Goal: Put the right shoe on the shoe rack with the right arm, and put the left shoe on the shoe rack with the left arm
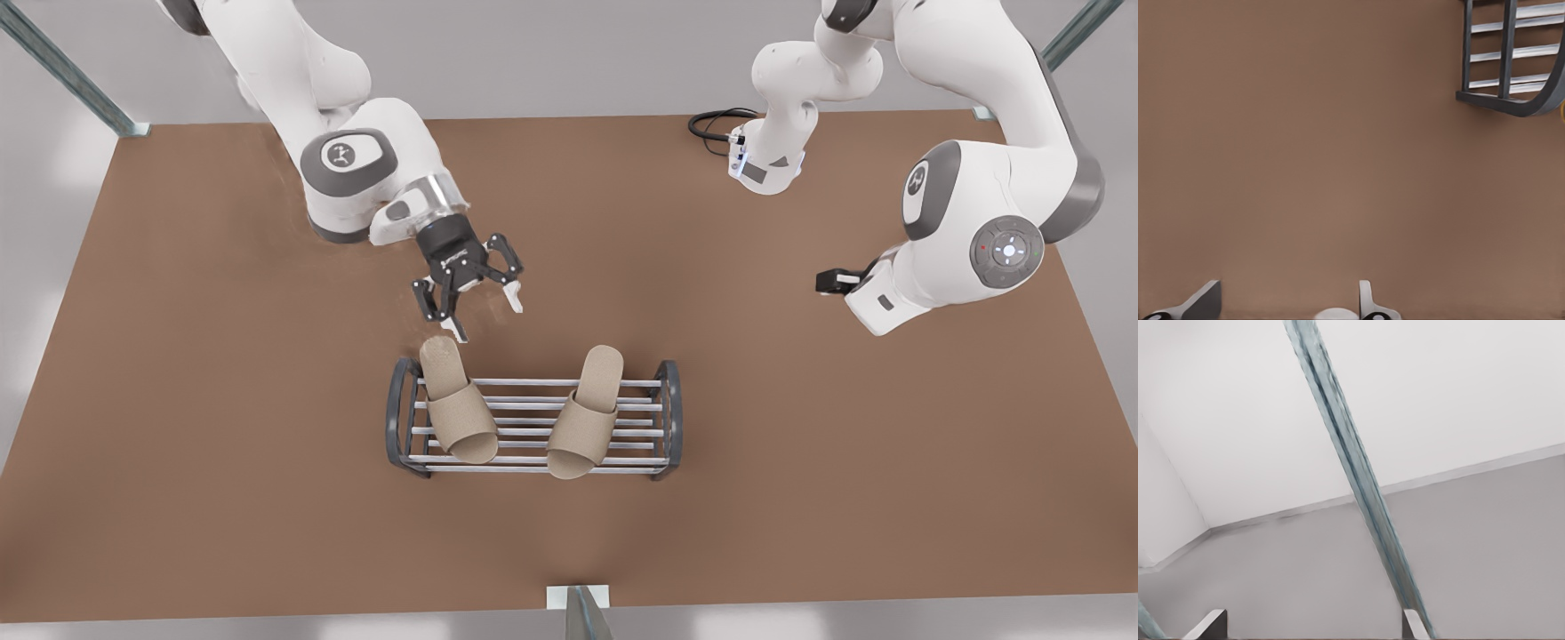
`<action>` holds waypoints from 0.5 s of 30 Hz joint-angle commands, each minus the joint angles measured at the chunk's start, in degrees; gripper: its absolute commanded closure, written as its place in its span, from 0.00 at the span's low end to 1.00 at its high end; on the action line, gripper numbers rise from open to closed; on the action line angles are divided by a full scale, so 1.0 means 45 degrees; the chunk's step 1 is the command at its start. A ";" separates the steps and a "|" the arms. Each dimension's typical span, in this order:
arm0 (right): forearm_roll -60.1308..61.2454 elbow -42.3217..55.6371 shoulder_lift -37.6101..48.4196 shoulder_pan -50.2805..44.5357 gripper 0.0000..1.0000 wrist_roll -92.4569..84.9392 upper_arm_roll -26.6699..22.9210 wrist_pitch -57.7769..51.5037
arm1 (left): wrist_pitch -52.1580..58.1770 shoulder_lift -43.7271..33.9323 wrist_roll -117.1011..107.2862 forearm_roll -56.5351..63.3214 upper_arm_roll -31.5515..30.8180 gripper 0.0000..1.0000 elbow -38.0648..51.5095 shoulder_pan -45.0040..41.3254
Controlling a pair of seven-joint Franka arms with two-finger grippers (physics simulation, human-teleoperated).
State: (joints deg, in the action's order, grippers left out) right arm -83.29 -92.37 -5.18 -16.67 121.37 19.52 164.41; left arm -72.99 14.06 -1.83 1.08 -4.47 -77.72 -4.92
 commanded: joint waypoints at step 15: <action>1.7980 -0.0177 -0.0469 0.3959 0.00 -2.6992 -0.5040 -1.4876 | 0.0204 -0.0020 -0.1411 -0.0024 -0.0003 0.00 -0.0034 0.0001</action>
State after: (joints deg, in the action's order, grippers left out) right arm -3.80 -92.86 -7.60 9.12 52.86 -3.52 103.12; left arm -72.17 14.04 -5.42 0.95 -4.47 -77.88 -4.92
